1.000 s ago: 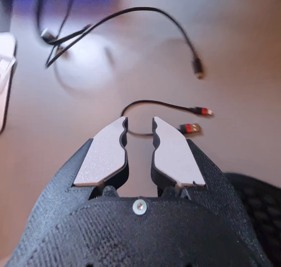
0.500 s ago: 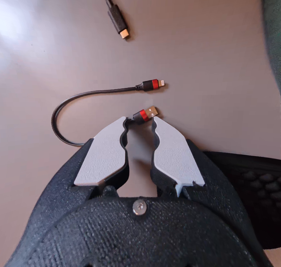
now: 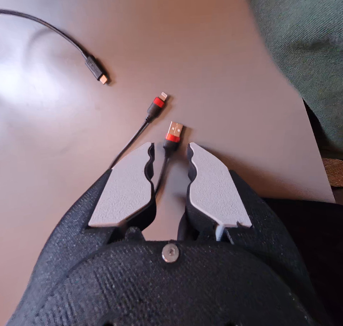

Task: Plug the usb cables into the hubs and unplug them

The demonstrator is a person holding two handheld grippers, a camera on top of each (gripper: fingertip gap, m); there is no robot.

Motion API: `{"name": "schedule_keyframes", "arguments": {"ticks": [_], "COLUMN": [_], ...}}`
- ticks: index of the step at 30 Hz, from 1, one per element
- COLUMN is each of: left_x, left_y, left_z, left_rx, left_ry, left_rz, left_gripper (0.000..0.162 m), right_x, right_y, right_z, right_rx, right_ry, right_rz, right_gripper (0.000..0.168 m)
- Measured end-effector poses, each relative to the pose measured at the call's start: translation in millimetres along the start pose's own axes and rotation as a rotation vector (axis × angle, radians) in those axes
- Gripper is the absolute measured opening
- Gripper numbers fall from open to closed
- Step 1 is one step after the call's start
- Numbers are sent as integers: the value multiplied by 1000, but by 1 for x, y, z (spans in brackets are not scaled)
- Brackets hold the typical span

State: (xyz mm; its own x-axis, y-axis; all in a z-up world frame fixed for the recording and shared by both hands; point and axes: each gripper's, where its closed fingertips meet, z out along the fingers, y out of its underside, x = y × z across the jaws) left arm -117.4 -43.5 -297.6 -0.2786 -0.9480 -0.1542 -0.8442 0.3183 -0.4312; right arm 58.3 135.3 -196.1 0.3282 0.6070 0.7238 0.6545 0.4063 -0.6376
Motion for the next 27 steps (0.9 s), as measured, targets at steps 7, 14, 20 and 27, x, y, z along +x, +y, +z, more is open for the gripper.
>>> {"name": "schedule_keyframes", "arguments": {"ticks": [7, 14, 20, 27], "left_x": [-1, -28, -41, -80], "left_y": [-6, -43, -64, -71], "left_z": [6, -42, -64, -61], "left_rx": [61, 594, 834, 787], "left_ry": [88, 164, 191, -21], "left_rz": [-84, -379, -413, -423], "left_gripper": [17, 16, 16, 16], "right_x": [-2, -4, -10, -18], "right_y": [-3, -13, -25, -26], "right_z": [-2, -6, -9, -6], "right_rx": [2, 10, 58, 47], "right_ry": [-7, -14, -27, -31], "right_rz": [-14, -39, -69, -123], "right_gripper": [13, 13, 13, 13]}}
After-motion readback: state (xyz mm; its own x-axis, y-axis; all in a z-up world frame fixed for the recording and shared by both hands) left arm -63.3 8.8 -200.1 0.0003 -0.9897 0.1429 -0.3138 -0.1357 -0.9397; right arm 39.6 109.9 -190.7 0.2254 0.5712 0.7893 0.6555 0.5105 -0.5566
